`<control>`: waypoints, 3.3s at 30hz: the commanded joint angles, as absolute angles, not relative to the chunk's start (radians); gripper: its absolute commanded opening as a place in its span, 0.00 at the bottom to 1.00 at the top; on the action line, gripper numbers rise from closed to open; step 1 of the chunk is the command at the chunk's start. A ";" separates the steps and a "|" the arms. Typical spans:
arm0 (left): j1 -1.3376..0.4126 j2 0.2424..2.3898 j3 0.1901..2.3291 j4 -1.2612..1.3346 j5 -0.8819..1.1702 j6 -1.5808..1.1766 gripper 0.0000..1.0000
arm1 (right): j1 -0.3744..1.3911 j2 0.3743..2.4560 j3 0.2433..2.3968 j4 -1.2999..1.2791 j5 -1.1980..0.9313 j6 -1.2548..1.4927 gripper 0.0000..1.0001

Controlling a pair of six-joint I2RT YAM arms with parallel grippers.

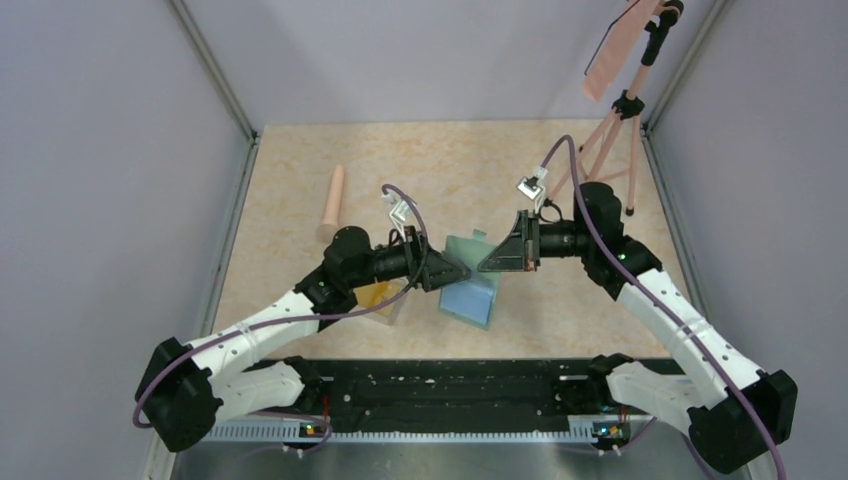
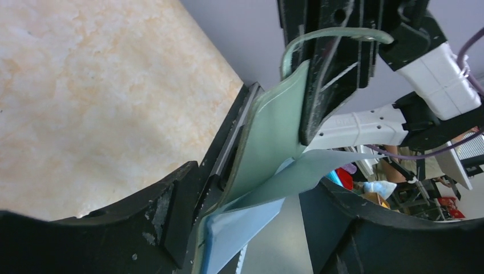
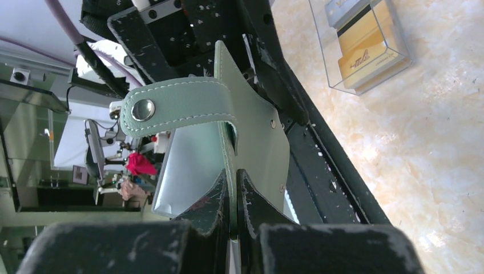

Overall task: Put the credit cards into the card holder
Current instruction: Open the card holder, then place the card holder at the center of the board.

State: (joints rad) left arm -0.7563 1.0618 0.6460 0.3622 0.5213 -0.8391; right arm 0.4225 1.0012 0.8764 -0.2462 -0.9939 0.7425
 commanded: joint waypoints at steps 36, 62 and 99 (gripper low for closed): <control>-0.725 1.213 0.906 -0.110 0.810 -0.692 0.00 | 0.436 1.085 0.990 -0.612 -0.842 0.293 0.97; -0.744 1.117 0.946 -0.232 0.565 -0.623 0.50 | 0.518 1.135 0.895 -0.405 -0.979 0.387 0.00; -0.739 0.786 0.740 -0.350 0.112 -0.808 0.72 | 0.227 1.398 0.621 0.034 -0.384 0.737 0.00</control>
State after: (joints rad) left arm -0.7403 0.7879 0.7444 -0.3611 0.1223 -0.8009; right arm 0.2363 1.3552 0.6090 0.0635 -0.3962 0.7971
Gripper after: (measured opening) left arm 0.712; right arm 0.031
